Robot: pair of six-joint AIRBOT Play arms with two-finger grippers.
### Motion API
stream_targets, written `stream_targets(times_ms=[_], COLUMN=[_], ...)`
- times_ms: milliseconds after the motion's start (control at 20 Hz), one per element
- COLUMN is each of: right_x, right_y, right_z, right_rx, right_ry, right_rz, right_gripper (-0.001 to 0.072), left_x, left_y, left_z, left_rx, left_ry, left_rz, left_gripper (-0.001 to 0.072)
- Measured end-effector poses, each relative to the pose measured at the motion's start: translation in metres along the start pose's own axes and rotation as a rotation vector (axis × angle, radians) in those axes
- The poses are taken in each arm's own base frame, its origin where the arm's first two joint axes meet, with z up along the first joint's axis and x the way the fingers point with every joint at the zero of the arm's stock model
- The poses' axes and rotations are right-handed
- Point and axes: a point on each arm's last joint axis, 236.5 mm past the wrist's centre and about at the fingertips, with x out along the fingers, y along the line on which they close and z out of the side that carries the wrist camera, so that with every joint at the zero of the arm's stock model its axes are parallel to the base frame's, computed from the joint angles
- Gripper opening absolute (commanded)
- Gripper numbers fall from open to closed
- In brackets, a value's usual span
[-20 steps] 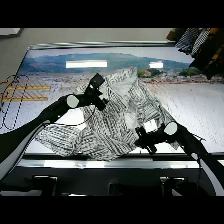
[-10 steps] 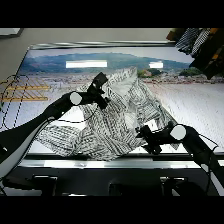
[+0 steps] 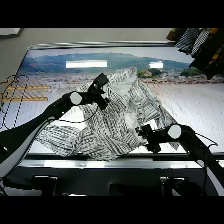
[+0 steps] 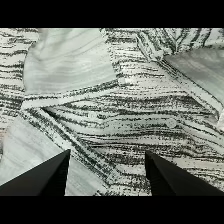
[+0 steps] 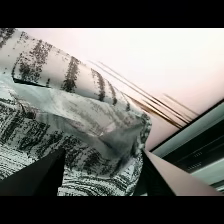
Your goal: Fold the clothes and pants, and hang the long-sleeved shirts on hangers.
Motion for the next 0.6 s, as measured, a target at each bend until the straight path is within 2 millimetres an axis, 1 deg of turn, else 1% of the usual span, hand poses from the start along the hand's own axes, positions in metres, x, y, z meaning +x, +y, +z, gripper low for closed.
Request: stream_targets(times_ms=[50, 100, 150, 200, 300, 350, 500, 600], right_x=[0.002, 0.004, 0.006, 0.007, 0.008, 0.008, 0.008, 0.008], right_y=[0.001, 0.002, 0.004, 0.005, 0.002, 0.000, -0.009, -0.013], right_z=[-0.001, -0.004, -0.009, -0.012, -0.018, -0.019, -0.021, -0.022], right_rx=[0.012, 0.022, 0.022, 0.013, -0.009, -0.020, -0.066, -0.098], right_ry=[0.007, 0.024, 0.048, 0.065, 0.092, 0.098, 0.109, 0.115], right_rz=[0.002, 0.006, 0.009, 0.014, 0.000, -0.008, -0.044, -0.059], right_gripper=[0.0492, 0.0319, 0.0117, 0.0026, 0.0023, 0.0023, 0.0024, 0.0024], left_x=[0.001, 0.001, 0.003, 0.004, 0.007, 0.009, 0.018, 0.030], left_y=[0.000, -0.002, -0.004, -0.006, -0.008, -0.009, -0.011, -0.015], left_z=[0.000, 0.001, 0.002, 0.005, 0.016, 0.022, 0.041, 0.058], left_rx=[-0.003, -0.019, -0.041, -0.075, -0.203, -0.296, -0.612, -0.821], left_ry=[0.000, -0.006, -0.013, -0.027, -0.068, -0.090, -0.141, -0.159], left_rz=[-0.002, -0.006, -0.013, -0.017, -0.014, -0.011, -0.028, -0.070], left_gripper=[0.0535, 0.0535, 0.0535, 0.0535, 0.0535, 0.0535, 0.0535, 0.0536])
